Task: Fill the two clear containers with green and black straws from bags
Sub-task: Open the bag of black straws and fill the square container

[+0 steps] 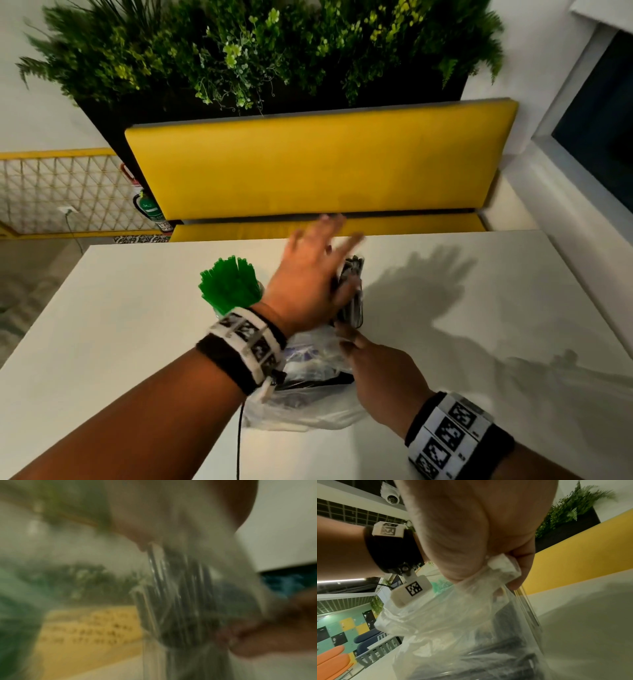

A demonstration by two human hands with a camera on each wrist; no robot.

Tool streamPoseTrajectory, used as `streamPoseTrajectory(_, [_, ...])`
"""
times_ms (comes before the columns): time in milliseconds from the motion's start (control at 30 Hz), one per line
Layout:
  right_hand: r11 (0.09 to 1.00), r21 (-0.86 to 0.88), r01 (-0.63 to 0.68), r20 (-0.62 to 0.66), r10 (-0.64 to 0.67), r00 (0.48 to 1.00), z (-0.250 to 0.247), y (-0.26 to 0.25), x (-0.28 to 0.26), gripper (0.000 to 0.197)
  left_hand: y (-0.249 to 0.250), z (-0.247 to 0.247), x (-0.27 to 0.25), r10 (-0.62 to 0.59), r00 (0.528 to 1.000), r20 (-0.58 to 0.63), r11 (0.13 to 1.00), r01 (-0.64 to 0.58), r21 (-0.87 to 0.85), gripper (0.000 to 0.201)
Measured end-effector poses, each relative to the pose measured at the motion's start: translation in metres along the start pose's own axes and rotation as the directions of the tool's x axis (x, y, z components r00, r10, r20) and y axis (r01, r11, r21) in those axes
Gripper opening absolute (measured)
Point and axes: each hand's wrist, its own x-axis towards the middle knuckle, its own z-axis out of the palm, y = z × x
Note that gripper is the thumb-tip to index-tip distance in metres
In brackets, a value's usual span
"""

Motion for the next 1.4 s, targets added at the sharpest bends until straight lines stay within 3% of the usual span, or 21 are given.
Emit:
streamPoseTrajectory(33, [1.000,-0.014,-0.003,0.001,0.003,1.000,0.000,-0.001,0.000,0.053,0.005,0.011,-0.001,0.059,0.986,0.157,0.991,-0.077,0.111,0.061])
streamPoseTrajectory(100, [0.999,-0.031,-0.015,0.016,0.015,1.000,0.001,0.000,0.001,0.058,0.008,0.026,-0.004,0.026,0.922,0.387,0.981,-0.097,0.166,0.056])
streamPoseTrajectory(167, [0.999,-0.043,-0.008,0.023,0.009,1.000,0.000,0.001,0.001,0.060,0.007,0.020,-0.004,0.016,0.919,0.395,0.994,-0.059,0.095,0.061])
streamPoseTrajectory(267, [0.999,-0.032,0.012,0.051,-0.010,0.999,-0.004,0.002,0.000,0.064,0.008,-0.020,-0.006,0.034,0.985,0.168,0.999,-0.040,0.036,0.060])
streamPoseTrajectory(333, [0.998,-0.037,0.043,0.063,-0.040,0.997,-0.005,0.002,-0.003,0.068,0.016,-0.050,-0.019,0.117,0.988,-0.097,0.993,-0.120,-0.020,0.038])
streamPoseTrajectory(367, [0.997,-0.039,0.064,0.055,-0.062,0.997,-0.004,0.002,-0.005,0.069,0.020,-0.063,-0.029,0.162,0.974,-0.157,0.982,-0.174,-0.068,0.022])
streamPoseTrajectory(400, [0.997,-0.028,0.075,0.048,-0.074,0.996,-0.004,0.002,-0.006,0.069,0.025,-0.069,-0.043,0.188,0.975,-0.120,0.966,-0.205,-0.157,0.011])
streamPoseTrajectory(467, [0.996,0.079,0.050,0.021,-0.051,0.998,-0.005,0.001,-0.011,0.062,0.036,-0.062,-0.074,0.165,0.964,0.210,0.949,-0.098,-0.299,0.016])
streamPoseTrajectory(500, [0.990,0.134,0.039,0.006,-0.041,0.999,-0.005,0.000,-0.012,0.059,0.040,-0.049,-0.088,0.124,0.909,0.398,0.964,-0.014,-0.267,0.027])
streamPoseTrajectory(567, [0.984,0.165,0.068,0.005,-0.069,0.998,-0.003,-0.001,-0.013,0.064,0.036,-0.005,-0.111,0.038,0.803,0.595,0.978,0.091,-0.186,0.043])
streamPoseTrajectory(633, [0.961,0.259,0.099,0.031,-0.111,0.993,0.002,-0.003,-0.012,0.072,0.021,0.042,-0.124,-0.126,0.725,0.677,0.953,0.277,-0.120,0.037])
streamPoseTrajectory(700, [0.929,0.346,0.134,0.030,-0.154,0.988,0.005,-0.006,-0.013,0.073,0.014,0.070,-0.129,-0.223,0.666,0.712,0.918,0.389,-0.076,0.030])
streamPoseTrajectory(833, [0.889,0.435,0.146,-0.025,-0.150,0.988,0.002,-0.013,-0.021,0.066,0.024,0.086,-0.133,-0.228,0.612,0.757,0.944,0.331,0.017,0.043])
streamPoseTrajectory(900, [0.899,0.417,0.136,-0.008,-0.146,0.989,0.002,-0.013,-0.025,0.063,0.027,0.096,-0.141,-0.269,0.623,0.735,0.943,0.326,0.069,0.055])
streamPoseTrajectory(1033, [0.967,0.251,0.050,0.079,-0.071,0.994,0.009,-0.002,-0.027,0.059,0.026,0.102,-0.154,-0.177,0.695,0.697,0.955,0.293,-0.049,0.065])
streamPoseTrajectory(1100, [0.982,0.189,-0.029,0.103,0.009,0.995,0.010,0.002,-0.028,0.045,0.025,0.094,-0.151,-0.141,0.716,0.683,0.949,0.293,-0.112,0.043])
streamPoseTrajectory(1133, [0.984,0.164,-0.070,0.116,0.051,0.992,0.011,0.004,-0.028,0.053,0.026,0.086,-0.149,-0.116,0.731,0.673,0.942,0.296,-0.159,0.031])
streamPoseTrajectory(1167, [0.984,0.151,-0.093,0.122,0.075,0.990,0.014,0.007,-0.027,0.065,0.026,0.080,-0.145,-0.090,0.771,0.631,0.942,0.272,-0.198,0.029])
streamPoseTrajectory(1233, [0.984,0.141,-0.112,0.128,0.095,0.987,0.017,0.009,-0.027,0.071,0.030,0.055,-0.137,-0.035,0.853,0.521,0.966,0.163,-0.201,0.034])
streamPoseTrajectory(1300, [0.985,0.140,-0.101,0.137,0.082,0.987,0.017,0.009,-0.026,0.066,0.031,0.043,-0.135,-0.005,0.872,0.490,0.977,0.109,-0.183,0.031])
streamPoseTrajectory(1400, [0.981,0.182,-0.067,0.163,0.037,0.986,0.009,0.009,-0.023,0.065,0.031,0.038,-0.137,-0.002,0.857,0.515,0.967,0.132,-0.216,0.029])
